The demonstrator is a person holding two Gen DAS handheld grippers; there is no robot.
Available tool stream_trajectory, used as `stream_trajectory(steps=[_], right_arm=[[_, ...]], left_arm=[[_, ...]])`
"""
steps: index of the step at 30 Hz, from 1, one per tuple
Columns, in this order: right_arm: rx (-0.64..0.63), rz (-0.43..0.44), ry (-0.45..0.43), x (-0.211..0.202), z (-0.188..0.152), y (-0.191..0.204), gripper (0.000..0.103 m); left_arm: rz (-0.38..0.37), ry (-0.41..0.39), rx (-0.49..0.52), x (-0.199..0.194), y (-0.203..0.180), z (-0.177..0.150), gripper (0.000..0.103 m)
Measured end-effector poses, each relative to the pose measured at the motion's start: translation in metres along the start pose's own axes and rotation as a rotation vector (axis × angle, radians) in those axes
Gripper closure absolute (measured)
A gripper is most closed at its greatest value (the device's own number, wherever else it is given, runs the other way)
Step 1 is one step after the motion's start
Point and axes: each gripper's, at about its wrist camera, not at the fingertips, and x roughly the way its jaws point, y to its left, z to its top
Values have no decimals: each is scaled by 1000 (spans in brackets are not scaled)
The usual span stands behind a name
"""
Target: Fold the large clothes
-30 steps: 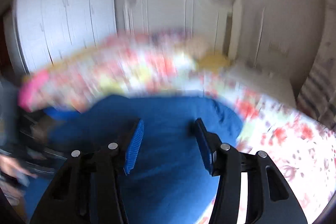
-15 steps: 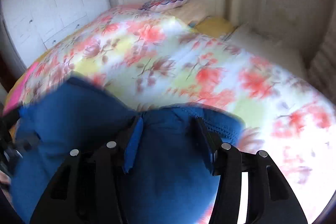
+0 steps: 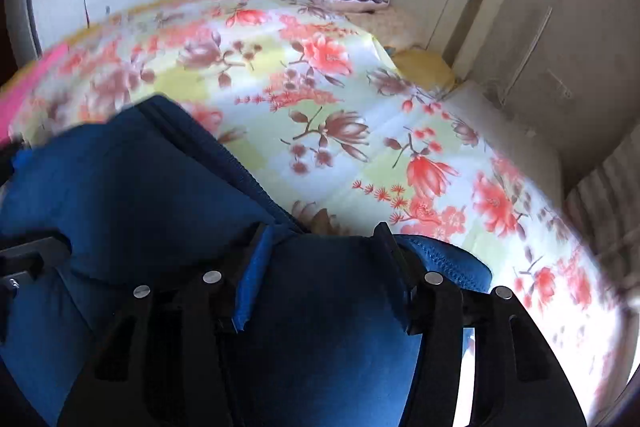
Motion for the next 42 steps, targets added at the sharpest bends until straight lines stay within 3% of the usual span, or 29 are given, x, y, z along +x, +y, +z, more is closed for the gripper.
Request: stream_trajectory(steps=[2,4,7,9,10,11,14,18,21,24,28,30,32,36,39,42], right_arm=[[-11,-47,46,-8,11,2,52],[-32,-82,32,-22,19,10,52],[-51,37,-78,-54,26,30,52],[-123,105,-50,-49,24,55,52],[-166,113,6,-37,20,67,52],[-219,69,43,-22,14,80,52],[-206,55,62,-25,19,80,52],[-168,109,-31,-60,24,85,52],[-238,143,-58,-68,24,113,52],[-360,42,61,-31,15,150,52],[-369,18,49,-38,19,152,52],[-355,16,2,-62,13,148,52],[-331,38,-95,-102,0,139,50],[-237,73,-256,-177,-51,114,44],[-215,90,-296,-203,-92,108,43],[-198,99,-289,-200,-121,109,26]], left_arm=[[27,5,20,-6,-3,1,2],[84,-10,52,-15,-8,-2,2],[131,-43,39,-38,-6,-12,2],[115,-62,2,-53,1,-23,2],[108,-68,-18,-60,5,-31,2],[112,-65,-24,-64,8,-36,2],[120,-64,-19,-76,12,-55,2],[163,-65,-33,-95,18,-79,2],[158,-57,-60,-101,24,-94,2],[150,-49,-107,-102,32,-102,2],[166,-35,-76,-104,27,-102,2],[212,-54,-50,-114,22,-99,2],[239,-84,-43,-129,21,-96,2],[173,-203,-39,-175,4,-93,2],[93,-247,28,-188,-22,-88,2],[130,-191,104,-165,-44,-87,2]])
